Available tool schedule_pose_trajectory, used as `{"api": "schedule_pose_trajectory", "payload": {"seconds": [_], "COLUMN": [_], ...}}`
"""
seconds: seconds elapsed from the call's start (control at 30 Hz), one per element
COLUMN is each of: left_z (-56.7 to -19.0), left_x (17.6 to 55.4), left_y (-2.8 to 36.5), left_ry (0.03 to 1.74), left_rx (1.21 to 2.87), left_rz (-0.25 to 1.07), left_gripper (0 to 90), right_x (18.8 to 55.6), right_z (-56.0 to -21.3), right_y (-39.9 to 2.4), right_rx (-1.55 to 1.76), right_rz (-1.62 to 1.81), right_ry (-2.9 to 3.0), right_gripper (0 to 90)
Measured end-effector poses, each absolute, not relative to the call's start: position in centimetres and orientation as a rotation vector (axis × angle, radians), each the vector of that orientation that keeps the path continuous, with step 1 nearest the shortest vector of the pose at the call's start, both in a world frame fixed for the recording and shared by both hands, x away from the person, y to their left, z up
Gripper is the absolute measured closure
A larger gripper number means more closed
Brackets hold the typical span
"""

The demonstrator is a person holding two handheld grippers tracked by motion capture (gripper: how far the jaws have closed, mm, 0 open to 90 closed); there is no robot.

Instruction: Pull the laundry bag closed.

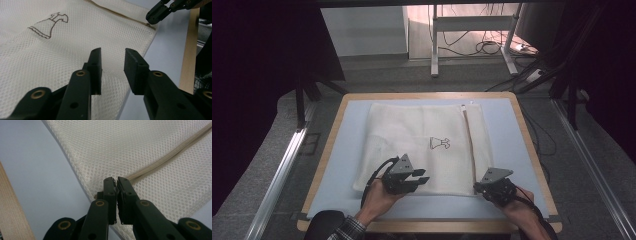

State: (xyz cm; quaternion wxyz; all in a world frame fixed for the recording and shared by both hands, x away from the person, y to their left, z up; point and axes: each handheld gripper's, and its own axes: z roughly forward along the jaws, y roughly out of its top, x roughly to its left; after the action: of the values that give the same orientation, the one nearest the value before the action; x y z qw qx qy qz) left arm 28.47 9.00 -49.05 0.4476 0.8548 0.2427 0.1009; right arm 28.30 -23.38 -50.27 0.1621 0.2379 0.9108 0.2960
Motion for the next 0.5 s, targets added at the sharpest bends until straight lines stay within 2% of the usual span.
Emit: {"api": "schedule_pose_trajectory", "payload": {"seconds": [0.5], "left_z": [-49.5], "left_x": [29.1], "left_y": [5.7], "left_ry": [0.527], "left_rx": [2.146], "left_rz": [0.166], "left_gripper": [86.0], "right_x": [28.4], "right_z": [-50.3], "right_y": [-23.5], "right_rx": [0.684], "right_rz": [0.847], "right_ry": [2.6], "right_gripper": [84.1]}}
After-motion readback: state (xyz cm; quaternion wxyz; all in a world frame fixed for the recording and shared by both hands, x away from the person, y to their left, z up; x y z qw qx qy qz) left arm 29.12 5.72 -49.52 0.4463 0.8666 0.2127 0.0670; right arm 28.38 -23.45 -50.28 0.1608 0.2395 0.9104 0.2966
